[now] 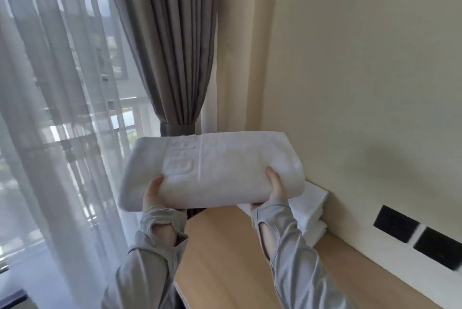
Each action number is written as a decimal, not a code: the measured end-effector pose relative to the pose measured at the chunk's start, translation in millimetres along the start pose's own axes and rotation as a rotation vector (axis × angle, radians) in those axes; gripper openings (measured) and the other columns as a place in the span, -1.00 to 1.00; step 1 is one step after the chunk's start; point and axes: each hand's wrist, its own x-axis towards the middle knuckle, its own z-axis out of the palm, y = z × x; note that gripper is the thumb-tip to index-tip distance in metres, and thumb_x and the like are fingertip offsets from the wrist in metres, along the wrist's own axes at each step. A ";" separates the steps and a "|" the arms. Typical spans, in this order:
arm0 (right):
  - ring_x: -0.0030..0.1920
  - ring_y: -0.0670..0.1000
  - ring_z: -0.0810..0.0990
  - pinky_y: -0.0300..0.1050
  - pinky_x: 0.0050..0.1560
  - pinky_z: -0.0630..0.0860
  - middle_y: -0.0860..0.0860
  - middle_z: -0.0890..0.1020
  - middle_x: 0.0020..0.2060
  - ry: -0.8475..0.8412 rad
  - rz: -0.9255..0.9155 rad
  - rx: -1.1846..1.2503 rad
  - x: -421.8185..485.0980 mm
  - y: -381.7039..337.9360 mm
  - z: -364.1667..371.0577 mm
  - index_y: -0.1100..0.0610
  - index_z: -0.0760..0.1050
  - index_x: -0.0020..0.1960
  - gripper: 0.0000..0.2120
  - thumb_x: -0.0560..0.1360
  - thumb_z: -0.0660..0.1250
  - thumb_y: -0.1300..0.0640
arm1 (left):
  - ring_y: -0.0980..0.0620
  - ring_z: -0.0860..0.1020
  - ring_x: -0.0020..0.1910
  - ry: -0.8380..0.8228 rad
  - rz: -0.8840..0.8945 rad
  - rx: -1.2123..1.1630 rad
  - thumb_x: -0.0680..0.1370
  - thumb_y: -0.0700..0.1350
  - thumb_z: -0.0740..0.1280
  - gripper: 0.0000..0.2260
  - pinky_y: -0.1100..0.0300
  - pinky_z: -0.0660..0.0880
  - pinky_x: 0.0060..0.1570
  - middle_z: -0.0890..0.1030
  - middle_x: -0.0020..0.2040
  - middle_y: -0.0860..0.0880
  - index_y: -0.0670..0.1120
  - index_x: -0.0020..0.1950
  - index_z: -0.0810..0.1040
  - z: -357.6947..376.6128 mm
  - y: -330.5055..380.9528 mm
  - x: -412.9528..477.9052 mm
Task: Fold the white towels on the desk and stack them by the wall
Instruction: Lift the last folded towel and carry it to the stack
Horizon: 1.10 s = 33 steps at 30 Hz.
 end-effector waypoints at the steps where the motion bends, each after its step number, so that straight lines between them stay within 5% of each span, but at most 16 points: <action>1: -0.07 0.13 0.65 0.12 -0.05 0.61 0.06 0.69 -0.13 0.017 -0.025 0.032 8.3 2.0 4.6 0.05 0.53 0.02 -0.67 0.30 0.50 0.04 | -0.19 0.62 -0.30 -0.039 -0.027 0.010 0.43 0.01 0.41 -0.76 0.01 0.52 -0.58 0.62 -0.19 -0.14 -0.07 -0.01 0.47 5.7 4.2 15.9; 3: -0.29 0.05 0.67 -0.07 -0.37 0.61 0.01 0.70 -0.33 0.068 -0.100 0.102 22.4 5.0 13.1 0.06 0.54 -0.06 -0.74 0.31 0.50 0.06 | -0.17 0.67 -0.25 -0.112 -0.056 0.028 0.41 0.00 0.43 -0.70 -0.02 0.59 -0.39 0.67 -0.11 -0.13 -0.05 0.08 0.51 16.8 11.1 46.9; 6: -0.32 0.01 0.70 -0.13 -0.34 0.61 -0.01 0.71 -0.32 0.100 -0.233 0.145 35.3 7.3 22.3 0.08 0.56 -0.06 -0.77 0.32 0.49 0.07 | -0.14 0.63 0.00 -0.151 -0.065 0.099 0.39 -0.01 0.46 -0.67 -0.07 0.58 -0.03 0.64 0.09 -0.07 0.00 0.11 0.54 35.9 15.6 85.0; 9: -0.30 0.02 0.70 -0.08 -0.26 0.63 0.01 0.71 -0.30 0.160 -0.331 0.184 46.9 0.1 25.2 0.10 0.56 -0.06 -0.79 0.34 0.48 0.08 | -0.14 0.61 -0.10 -0.195 -0.138 0.184 0.38 0.02 0.45 -0.76 -0.04 0.59 -0.16 0.62 -0.03 -0.07 -0.01 -0.04 0.51 57.8 8.1 110.0; 14: -0.05 0.11 0.66 0.02 -0.13 0.60 0.08 0.69 -0.07 0.232 -0.450 0.263 68.9 -20.8 18.9 0.12 0.57 0.06 -0.72 0.38 0.45 0.06 | -0.15 0.59 0.01 -0.237 -0.276 0.264 0.36 0.02 0.48 -0.72 -0.06 0.54 0.10 0.60 0.04 -0.10 -0.06 -0.05 0.50 99.0 -19.7 147.4; 19: -0.15 0.09 0.69 0.09 0.01 0.57 0.06 0.72 -0.23 0.267 -0.537 0.338 107.2 -34.7 -0.6 0.13 0.59 -0.07 -0.80 0.39 0.44 0.03 | -0.08 0.62 -0.08 -0.291 -0.342 0.335 0.37 0.00 0.48 -0.75 0.07 0.58 -0.08 0.63 -0.03 -0.07 -0.07 -0.06 0.54 130.2 -57.5 192.1; 28: -0.07 0.10 0.68 0.08 -0.04 0.58 0.07 0.71 -0.11 0.356 -0.619 0.451 194.8 -40.3 -30.1 0.12 0.57 0.03 -0.59 0.22 0.52 0.03 | -0.12 0.62 -0.06 -0.263 -0.450 0.411 0.32 -0.03 0.53 -0.68 0.01 0.59 -0.04 0.63 -0.03 -0.09 -0.09 -0.03 0.54 166.6 -117.8 279.7; 33: -0.12 0.07 0.69 0.10 0.02 0.57 0.04 0.72 -0.17 0.444 -0.665 0.497 225.1 -36.8 -38.7 0.09 0.55 0.02 -0.64 0.25 0.52 0.08 | -0.12 0.61 -0.01 -0.268 -0.490 0.422 0.36 -0.05 0.50 -0.72 -0.04 0.56 0.06 0.62 0.02 -0.09 -0.06 0.00 0.53 169.9 -141.1 313.0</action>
